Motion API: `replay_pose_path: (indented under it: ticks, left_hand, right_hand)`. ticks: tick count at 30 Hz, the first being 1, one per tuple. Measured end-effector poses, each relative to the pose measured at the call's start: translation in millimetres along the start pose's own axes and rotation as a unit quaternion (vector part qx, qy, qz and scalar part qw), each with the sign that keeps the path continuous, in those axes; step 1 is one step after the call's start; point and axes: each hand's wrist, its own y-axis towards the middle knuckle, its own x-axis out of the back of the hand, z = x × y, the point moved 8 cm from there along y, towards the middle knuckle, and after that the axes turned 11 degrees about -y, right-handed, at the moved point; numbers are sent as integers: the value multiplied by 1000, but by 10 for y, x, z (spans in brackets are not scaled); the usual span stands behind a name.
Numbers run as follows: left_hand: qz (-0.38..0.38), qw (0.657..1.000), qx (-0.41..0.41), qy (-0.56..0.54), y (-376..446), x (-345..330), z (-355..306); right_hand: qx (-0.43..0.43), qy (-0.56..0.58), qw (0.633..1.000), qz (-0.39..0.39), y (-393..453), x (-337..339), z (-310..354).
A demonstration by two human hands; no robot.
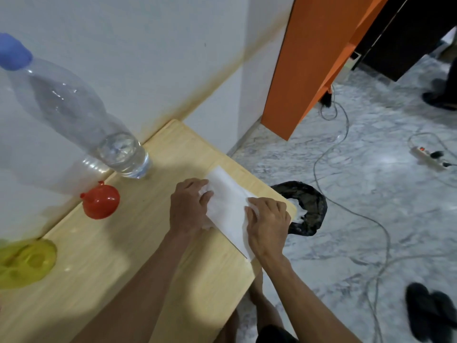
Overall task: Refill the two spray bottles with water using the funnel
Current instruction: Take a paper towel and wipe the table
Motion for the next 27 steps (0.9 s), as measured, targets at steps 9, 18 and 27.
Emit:
replay_pose_path:
  ticks: [9,18,27]
  left_hand:
    - [-63,995,-29,-66,-52,180,-159]
    - [-91,966,131,-204,-94,424,-51]
    - [-11,934,175,-311,-79,537,-51]
  right_hand:
    - [3,13,1000,-24,12,9,6]
    - [55,23,998,7,84,64,229]
    - [76,86,983,141,214,-71,533]
